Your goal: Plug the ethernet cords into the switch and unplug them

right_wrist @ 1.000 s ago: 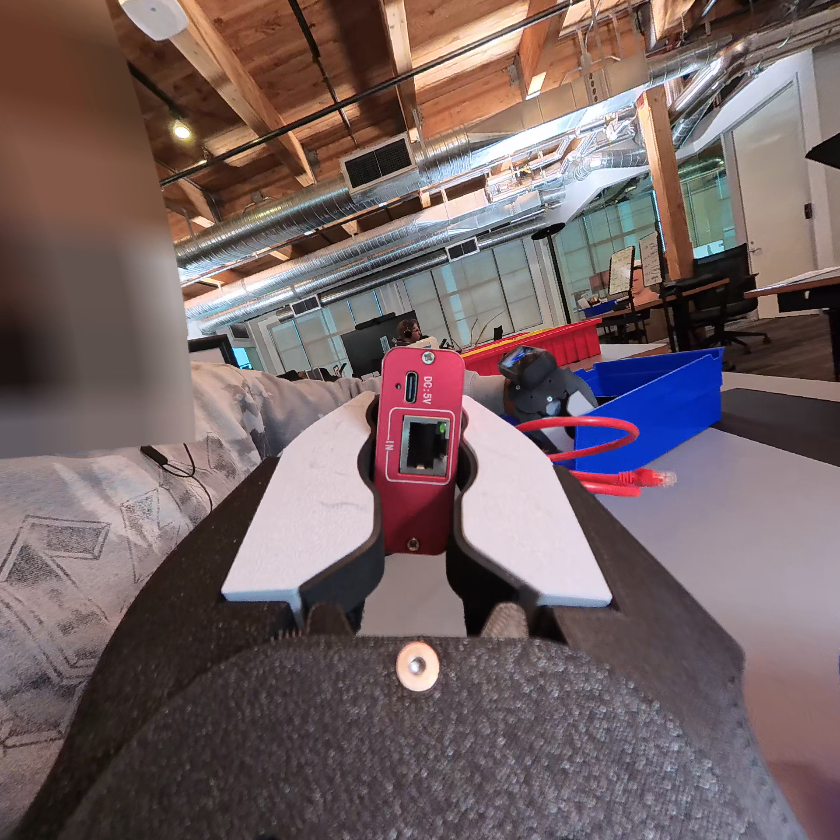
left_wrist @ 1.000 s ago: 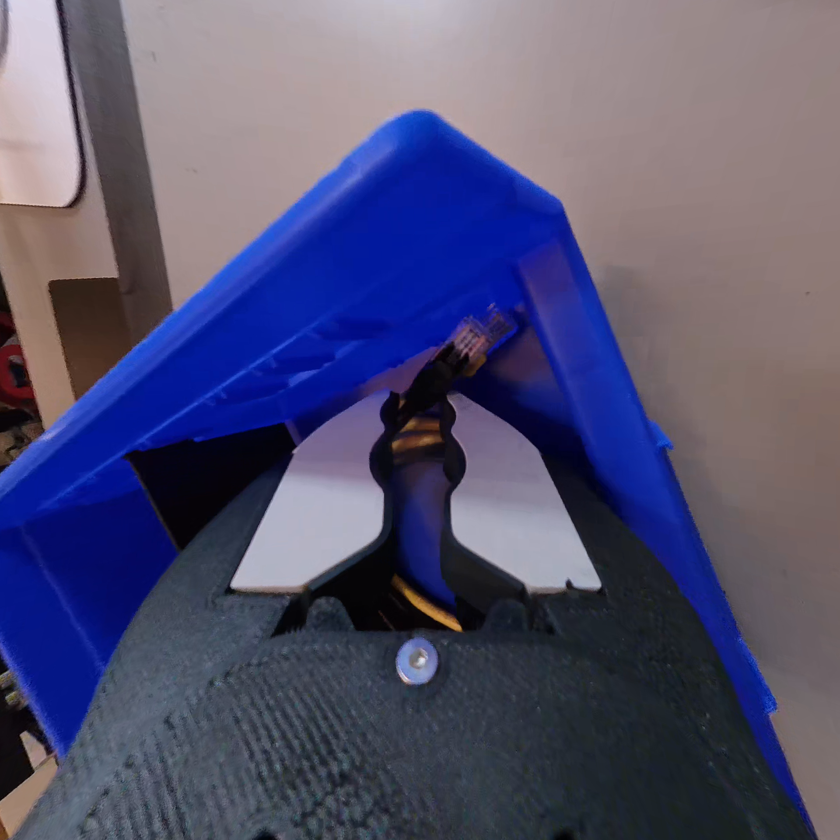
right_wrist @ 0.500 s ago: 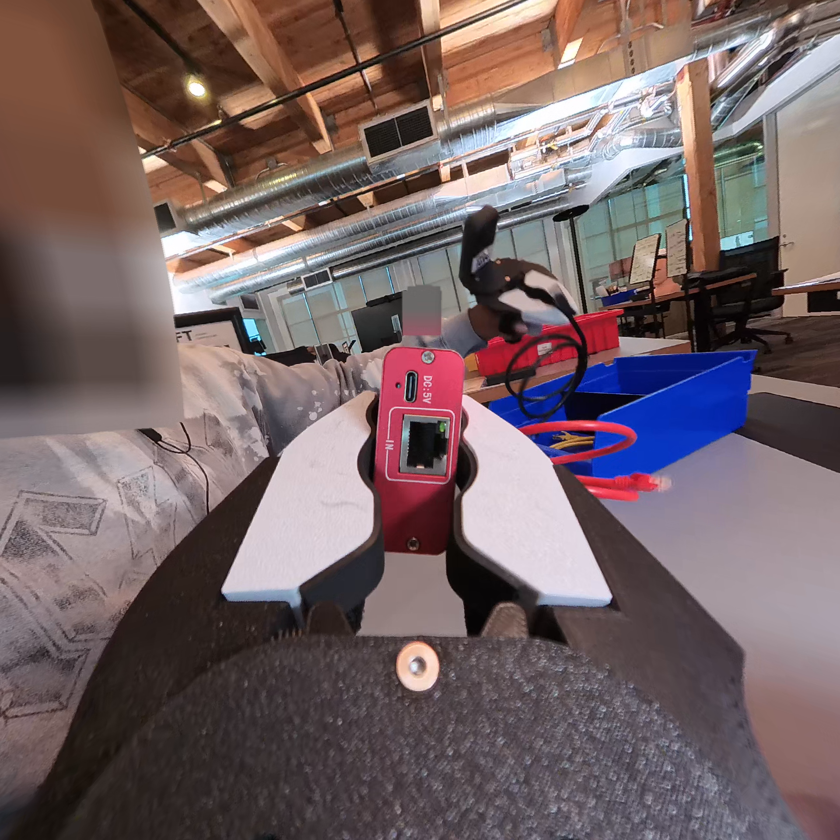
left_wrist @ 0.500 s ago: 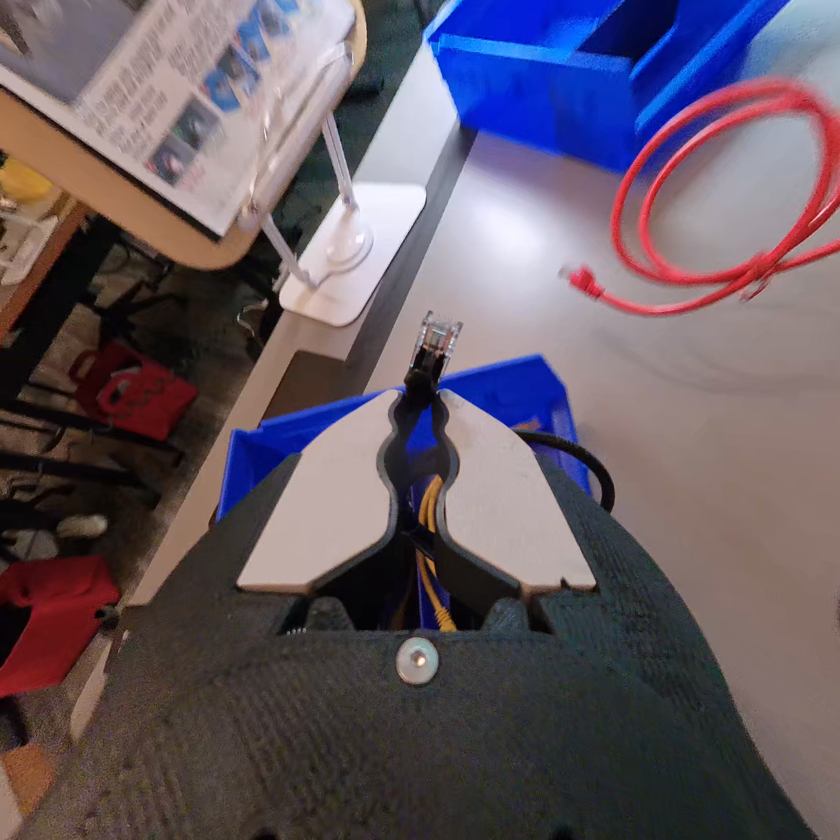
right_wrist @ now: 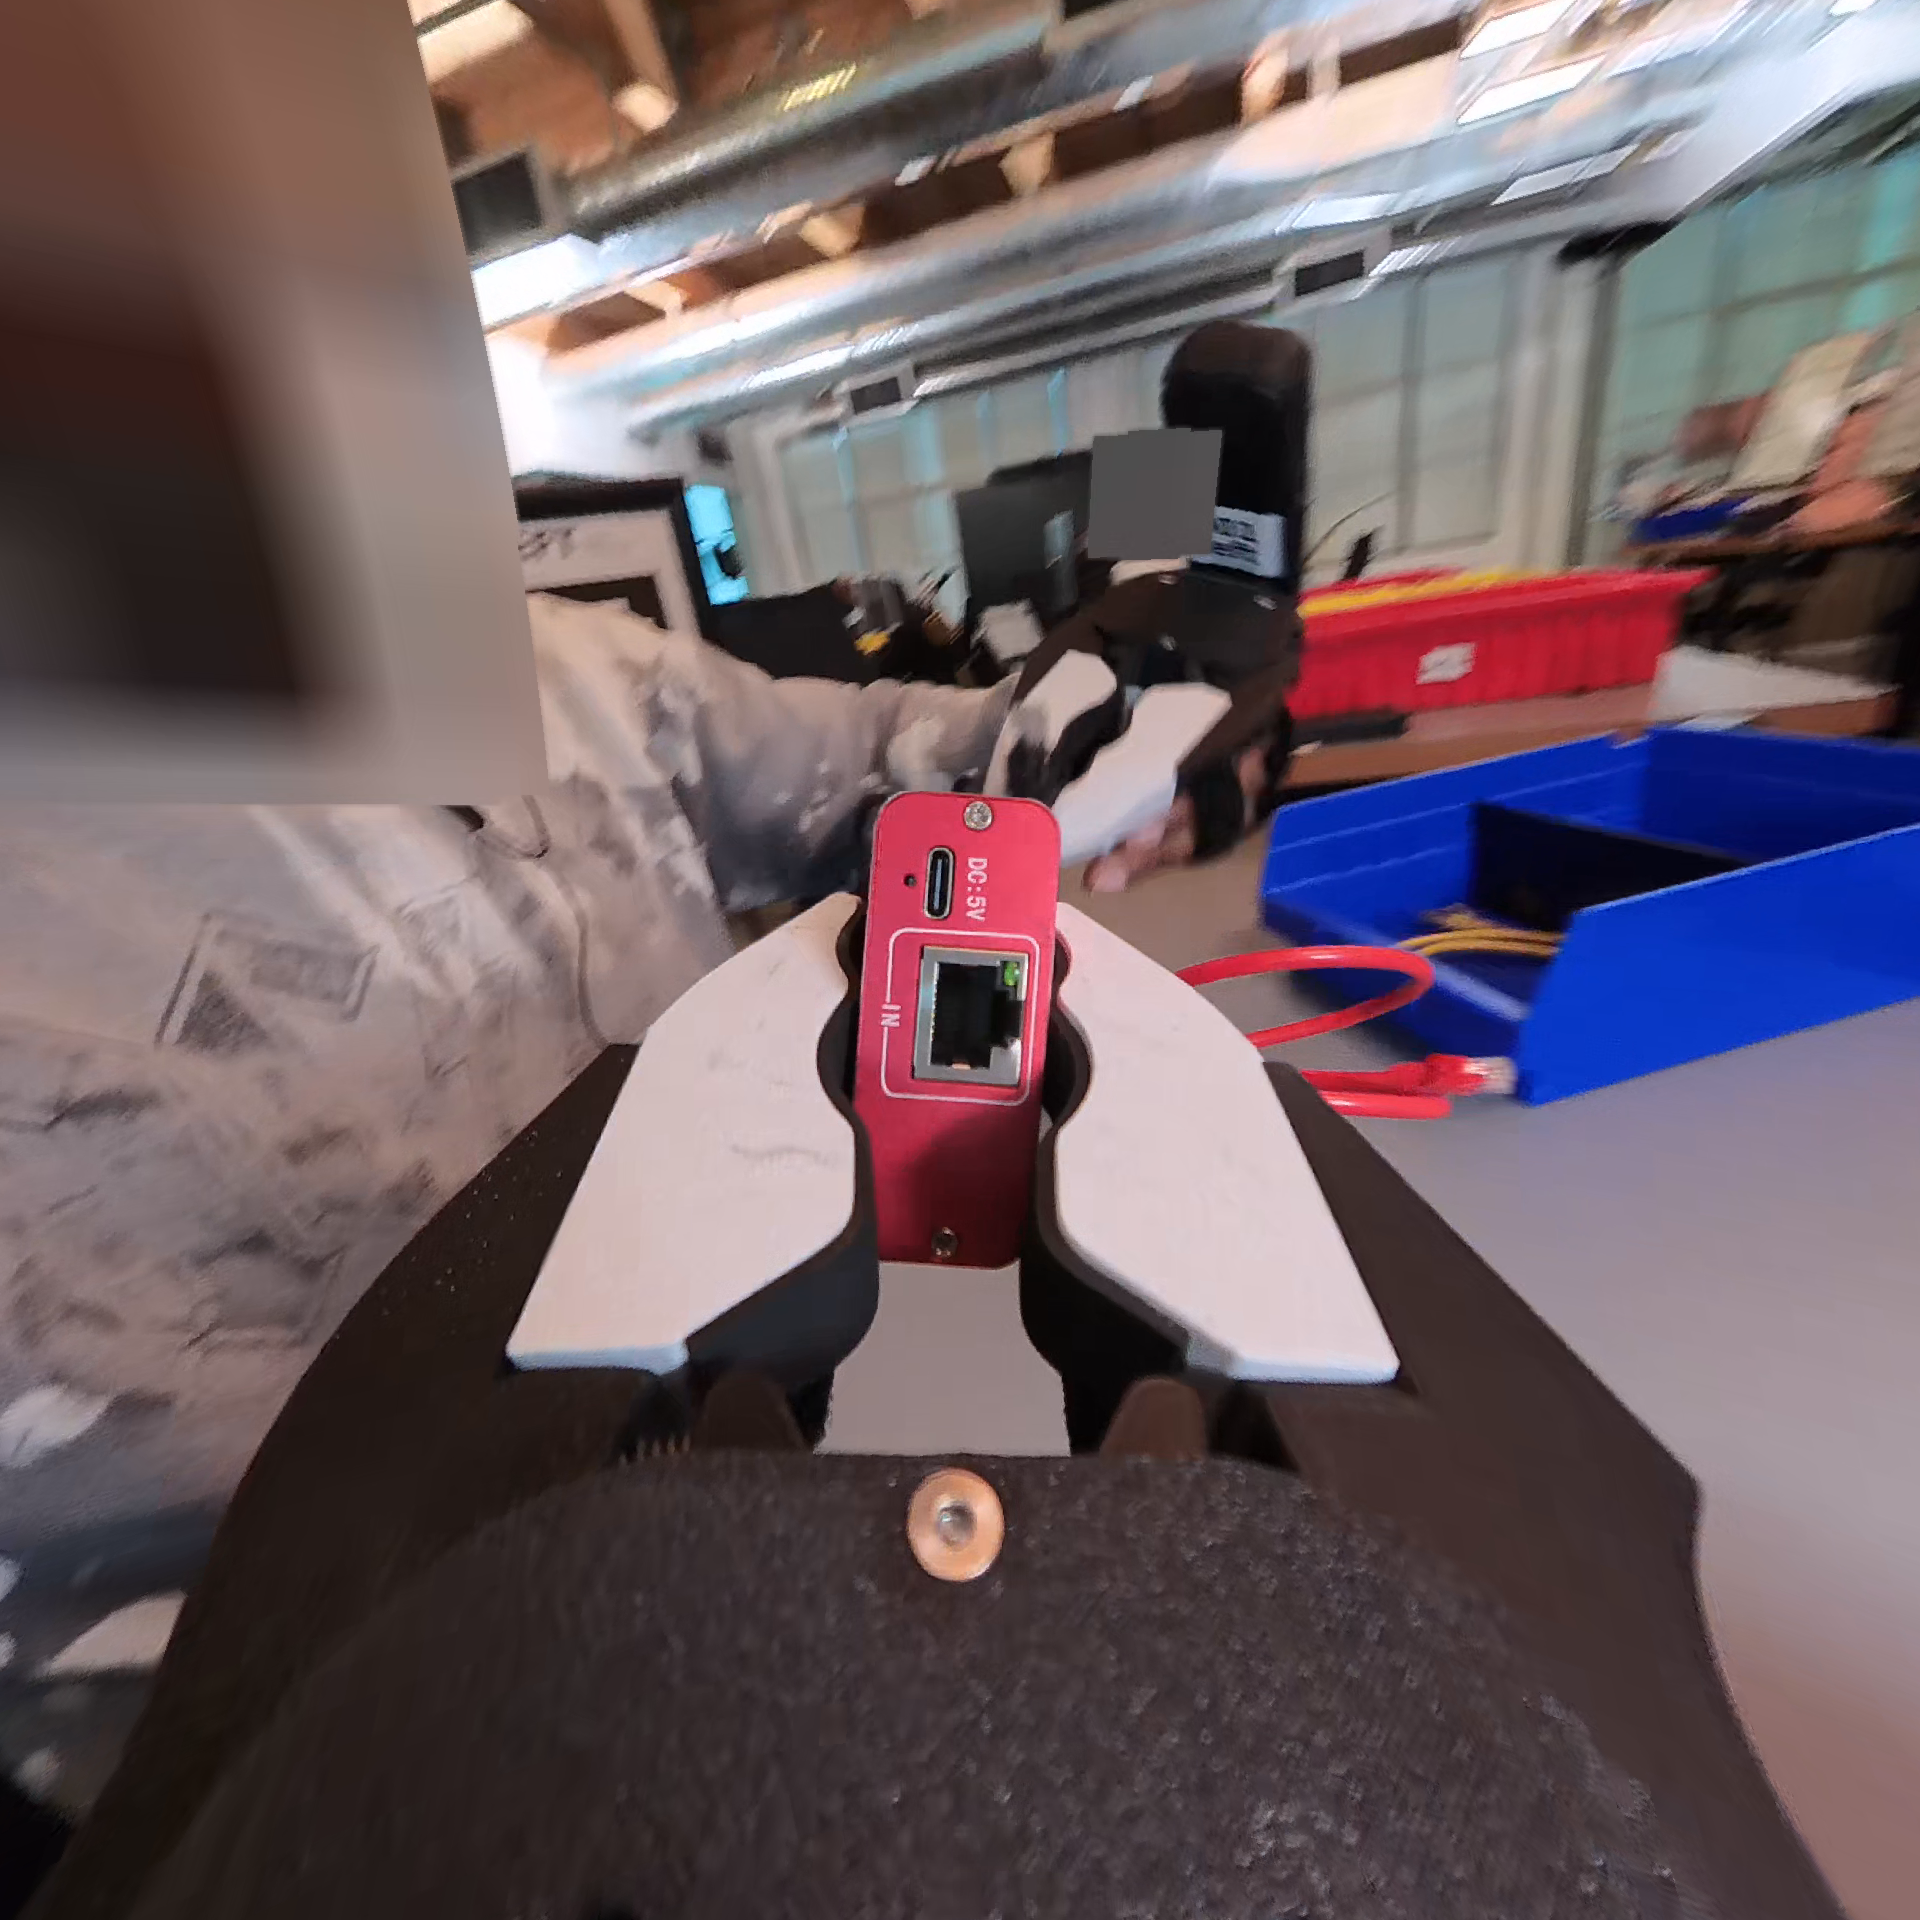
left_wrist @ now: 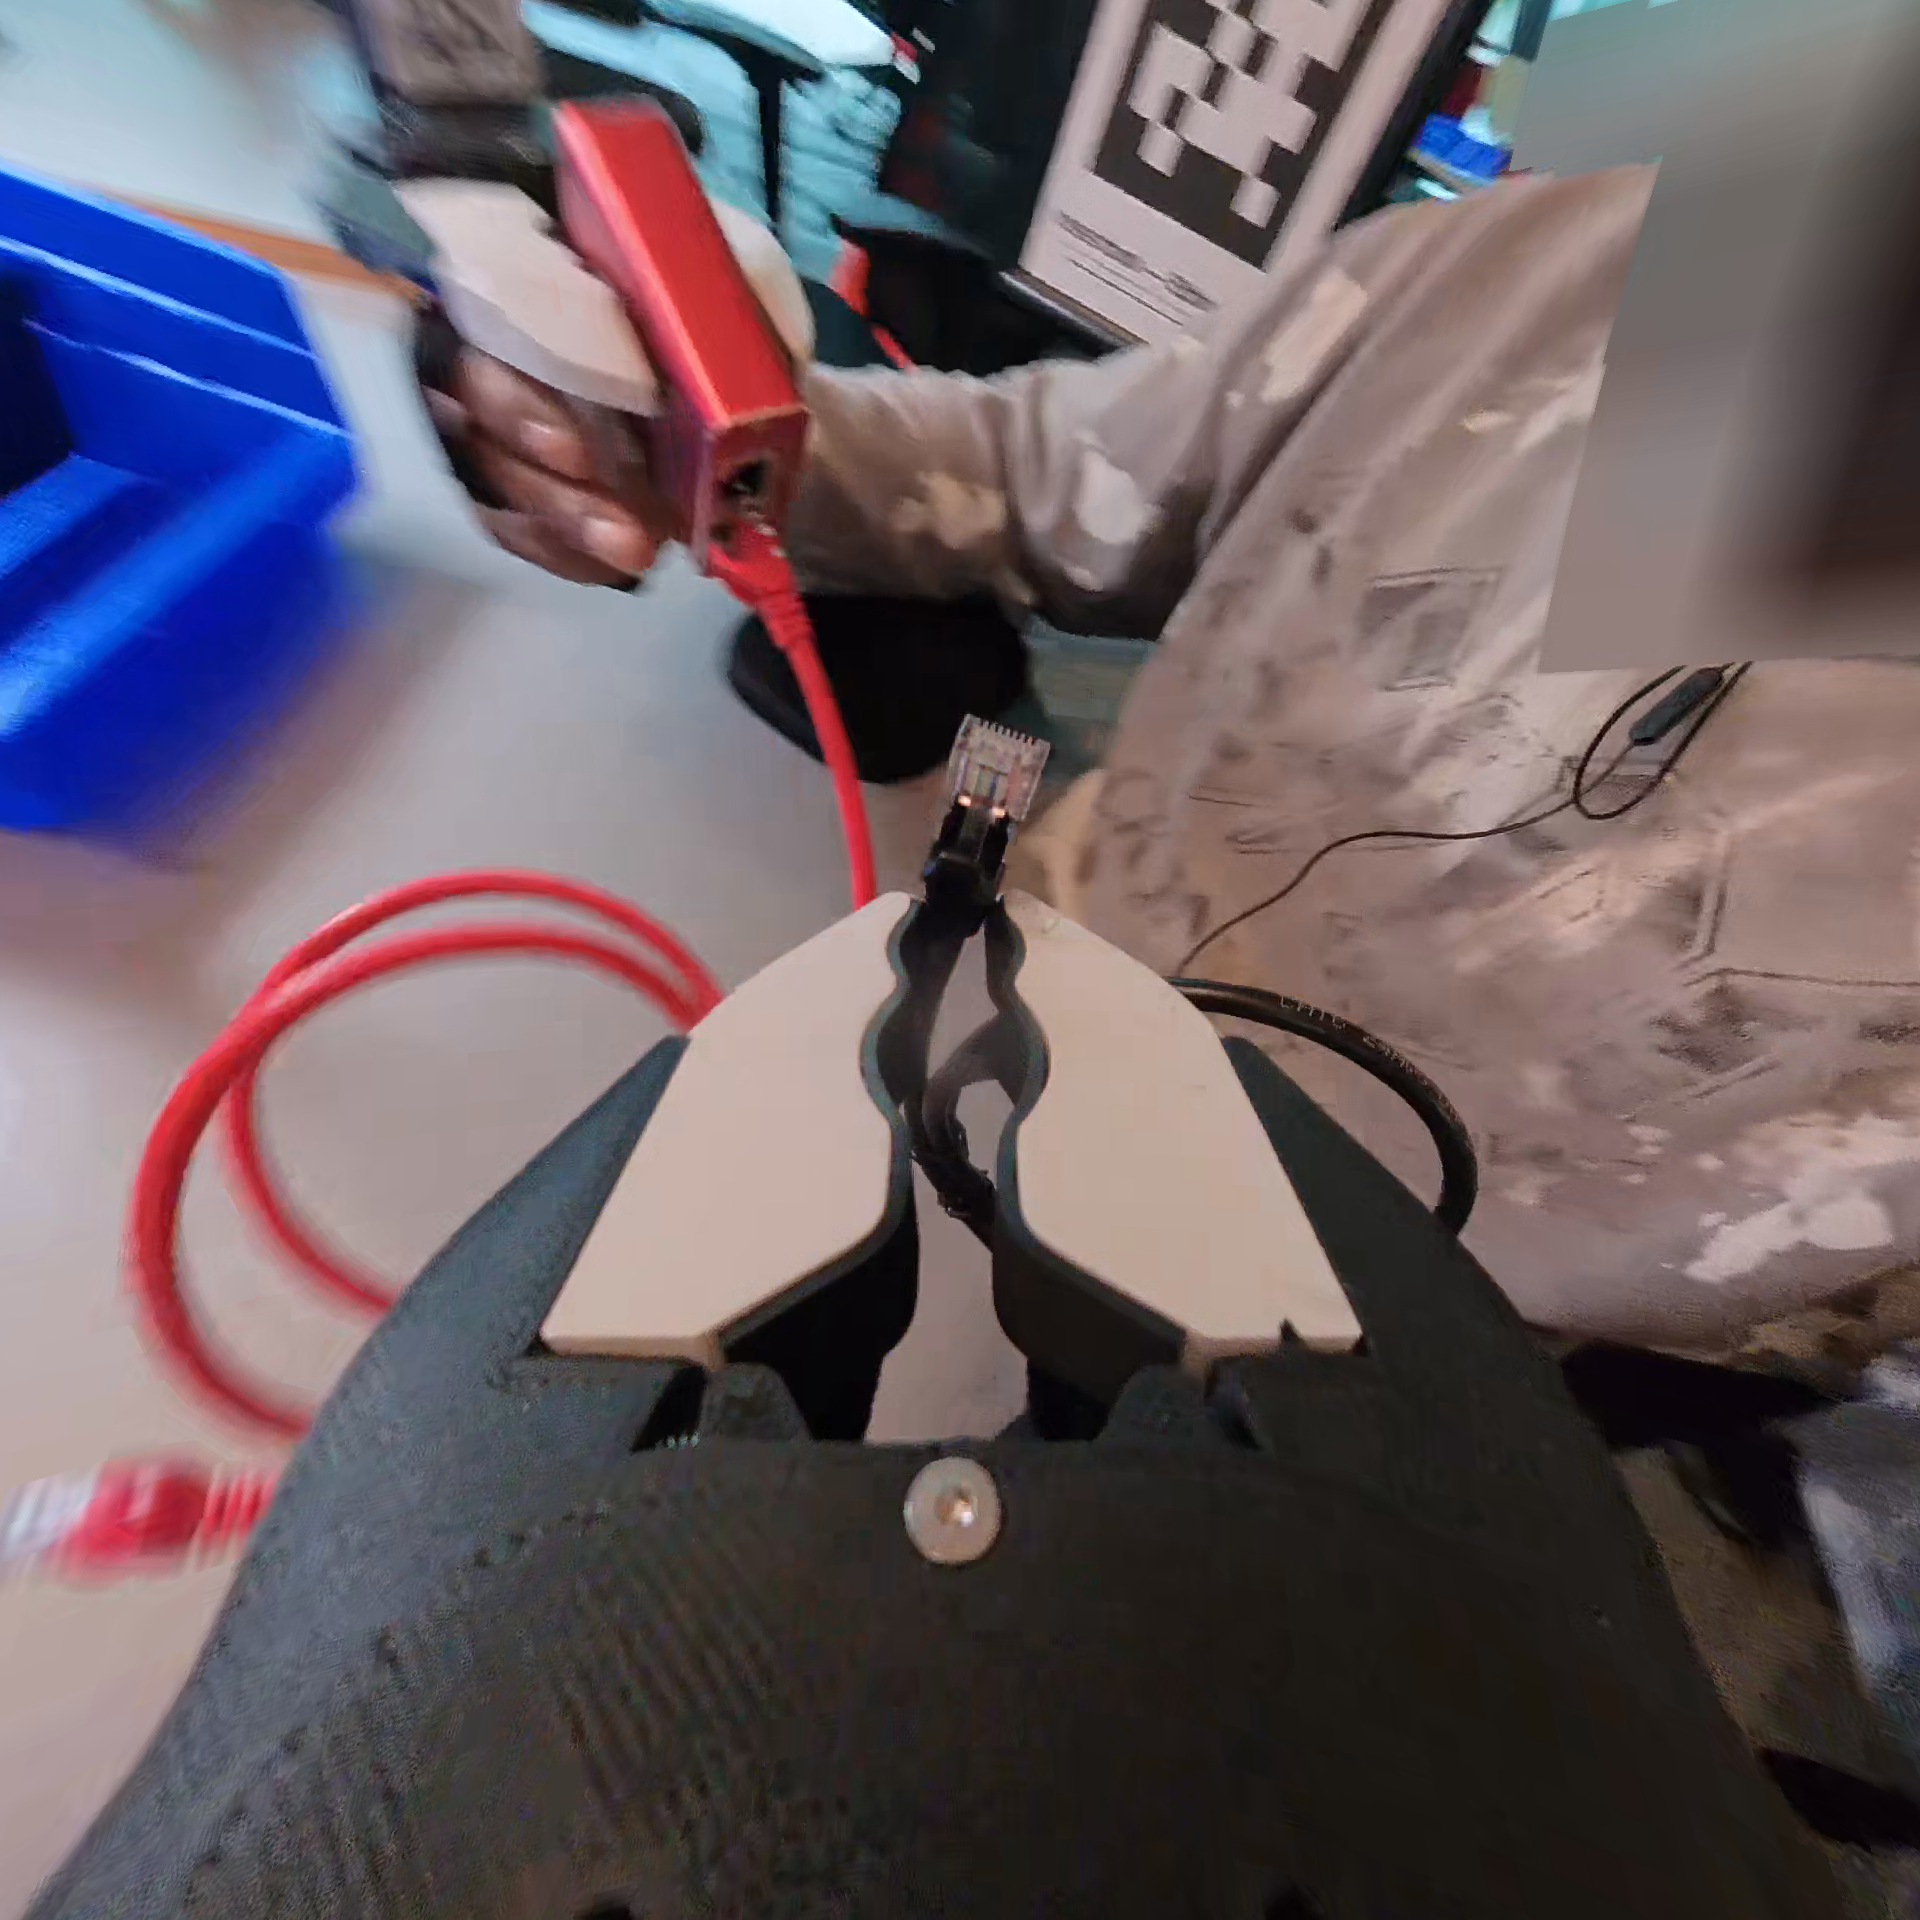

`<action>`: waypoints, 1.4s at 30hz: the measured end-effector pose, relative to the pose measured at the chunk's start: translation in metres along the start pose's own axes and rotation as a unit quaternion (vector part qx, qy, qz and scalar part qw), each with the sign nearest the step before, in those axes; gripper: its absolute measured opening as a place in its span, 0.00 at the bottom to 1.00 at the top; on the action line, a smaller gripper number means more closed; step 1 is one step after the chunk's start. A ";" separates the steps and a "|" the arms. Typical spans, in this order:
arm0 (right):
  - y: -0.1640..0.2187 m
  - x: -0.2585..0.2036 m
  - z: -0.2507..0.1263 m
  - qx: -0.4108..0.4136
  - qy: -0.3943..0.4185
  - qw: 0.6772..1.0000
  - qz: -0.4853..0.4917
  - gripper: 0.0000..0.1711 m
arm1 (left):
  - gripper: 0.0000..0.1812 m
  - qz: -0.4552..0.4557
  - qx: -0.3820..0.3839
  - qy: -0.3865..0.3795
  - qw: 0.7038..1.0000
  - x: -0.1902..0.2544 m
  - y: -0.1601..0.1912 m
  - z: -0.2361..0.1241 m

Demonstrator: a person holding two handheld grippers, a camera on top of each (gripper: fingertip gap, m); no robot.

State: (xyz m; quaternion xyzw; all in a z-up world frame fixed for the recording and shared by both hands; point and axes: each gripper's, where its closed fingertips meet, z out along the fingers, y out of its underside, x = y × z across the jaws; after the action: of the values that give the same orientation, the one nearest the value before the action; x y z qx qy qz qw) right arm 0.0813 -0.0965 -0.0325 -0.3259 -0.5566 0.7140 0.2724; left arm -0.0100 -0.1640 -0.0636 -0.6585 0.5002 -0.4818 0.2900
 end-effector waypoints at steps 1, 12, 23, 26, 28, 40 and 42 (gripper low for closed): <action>0.003 -0.002 0.003 -0.008 -0.013 1.000 0.006 0.16 | 0.06 -0.015 -0.016 0.029 0.999 0.002 0.004 0.017; 0.030 -0.013 0.021 -0.117 -0.102 0.987 0.029 0.16 | 0.06 -0.153 -0.101 0.161 0.970 -0.007 0.014 0.091; 0.041 -0.026 0.037 -0.208 -0.164 0.964 0.008 0.17 | 0.05 -0.204 -0.110 0.239 0.943 0.003 0.015 0.095; 0.042 -0.027 0.039 -0.243 -0.158 0.957 -0.007 0.17 | 0.06 -0.174 -0.106 0.227 0.952 0.004 0.015 0.095; 0.047 -0.028 0.039 -0.273 -0.151 0.950 -0.005 0.17 | 0.05 -0.144 -0.095 0.209 0.962 0.005 0.016 0.097; 0.075 -0.062 0.039 -0.400 -0.211 0.891 0.049 0.17 | 0.05 -0.128 -0.088 0.248 0.956 0.034 0.026 0.120; 0.078 -0.062 0.038 -0.426 -0.211 0.879 0.040 0.17 | 0.05 -0.129 -0.093 0.249 0.955 0.034 0.028 0.123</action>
State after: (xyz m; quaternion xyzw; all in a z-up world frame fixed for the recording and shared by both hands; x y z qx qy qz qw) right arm 0.0895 -0.1847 -0.0915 -0.2745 -0.8376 0.4701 -0.0455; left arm 0.0939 -0.2174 -0.1216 -0.6006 0.5096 -0.6153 0.0296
